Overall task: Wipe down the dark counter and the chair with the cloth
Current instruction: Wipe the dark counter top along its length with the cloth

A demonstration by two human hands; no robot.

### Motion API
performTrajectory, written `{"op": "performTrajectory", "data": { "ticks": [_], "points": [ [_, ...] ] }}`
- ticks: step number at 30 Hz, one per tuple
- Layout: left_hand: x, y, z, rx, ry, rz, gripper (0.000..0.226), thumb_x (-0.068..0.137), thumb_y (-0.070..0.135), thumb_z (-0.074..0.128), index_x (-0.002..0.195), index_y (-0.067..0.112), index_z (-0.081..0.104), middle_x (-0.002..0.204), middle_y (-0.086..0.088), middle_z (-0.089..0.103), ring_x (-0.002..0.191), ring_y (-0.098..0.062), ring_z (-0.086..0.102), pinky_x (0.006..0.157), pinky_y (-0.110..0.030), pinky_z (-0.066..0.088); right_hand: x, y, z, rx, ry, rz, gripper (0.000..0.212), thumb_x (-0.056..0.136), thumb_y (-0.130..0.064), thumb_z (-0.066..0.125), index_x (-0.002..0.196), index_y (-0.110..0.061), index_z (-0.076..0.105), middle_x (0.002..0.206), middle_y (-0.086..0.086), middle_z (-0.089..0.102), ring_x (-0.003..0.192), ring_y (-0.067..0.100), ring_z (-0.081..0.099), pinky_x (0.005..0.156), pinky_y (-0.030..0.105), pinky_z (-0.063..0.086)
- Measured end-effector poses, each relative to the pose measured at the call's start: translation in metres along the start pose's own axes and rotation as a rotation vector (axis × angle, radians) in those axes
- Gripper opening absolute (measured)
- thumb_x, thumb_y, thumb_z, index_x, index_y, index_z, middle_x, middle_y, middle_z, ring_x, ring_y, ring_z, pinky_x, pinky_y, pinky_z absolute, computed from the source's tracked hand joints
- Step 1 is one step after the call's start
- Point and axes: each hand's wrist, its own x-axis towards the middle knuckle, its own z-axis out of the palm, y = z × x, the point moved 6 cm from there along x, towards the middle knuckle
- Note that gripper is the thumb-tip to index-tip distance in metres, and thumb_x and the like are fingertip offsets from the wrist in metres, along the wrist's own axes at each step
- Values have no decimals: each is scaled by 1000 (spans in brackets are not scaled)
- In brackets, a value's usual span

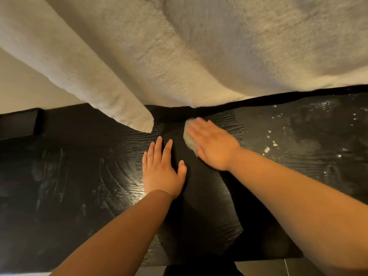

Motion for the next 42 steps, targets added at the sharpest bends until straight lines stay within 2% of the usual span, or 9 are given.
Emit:
{"op": "performTrajectory", "data": {
  "ticks": [5,10,13,17,20,28,34,37,42],
  "points": [
    [1,1,-1,17,-8,0,75,98,61,35,165,35,19,177,3,4,163,-20,-1,132,-45,2,32,43,-24,31,110,338,65,97,-37,46,158,-17,30,161,12,33,146,36,30,122,47,28],
    [1,0,-1,13,-10,4,77,95,63,30,165,34,20,177,3,4,163,-20,-1,132,-45,2,-21,1,-6,25,29,174,68,102,-35,40,162,-10,21,170,12,12,157,32,8,128,46,9],
    [1,1,-2,6,-8,4,77,94,63,28,165,34,20,177,3,4,163,-21,-1,132,-44,2,-37,10,0,-14,-3,84,69,100,-41,30,162,-11,23,171,9,13,158,28,9,128,41,4],
    [1,1,-2,14,-5,-1,77,94,62,31,165,35,20,177,3,6,163,-21,0,132,-45,2,-11,65,-27,-34,126,289,60,98,-36,44,151,-8,42,155,18,43,142,39,37,121,46,24],
    [2,0,-1,8,-11,-4,77,94,62,33,165,35,20,177,3,6,163,-21,0,132,-45,3,-3,78,-35,-34,146,430,59,99,-35,46,149,-4,43,151,22,44,140,42,36,123,50,24],
    [2,0,-1,6,-14,-1,77,94,63,30,165,34,20,177,3,6,163,-21,0,132,-45,3,-59,26,-7,-28,35,150,64,106,-37,33,161,-7,24,169,13,16,157,32,10,128,45,9],
    [1,1,-1,6,-17,1,76,95,62,33,165,35,17,177,3,4,163,-21,-1,132,-46,3,-24,107,-36,-21,95,489,60,97,-38,29,136,2,51,136,26,52,128,46,45,115,55,32],
    [0,0,-2,22,-38,-3,77,97,62,34,166,35,14,177,3,1,163,-20,-3,132,-45,2,-34,85,-32,6,133,491,62,98,-31,43,151,1,37,154,24,36,145,45,28,122,57,23],
    [1,0,-3,20,-30,3,79,94,64,27,167,34,16,177,3,1,163,-21,-4,132,-45,1,-83,20,-6,-9,59,258,66,104,-37,31,161,-5,23,169,14,15,157,33,10,128,47,12]
  ]
}}
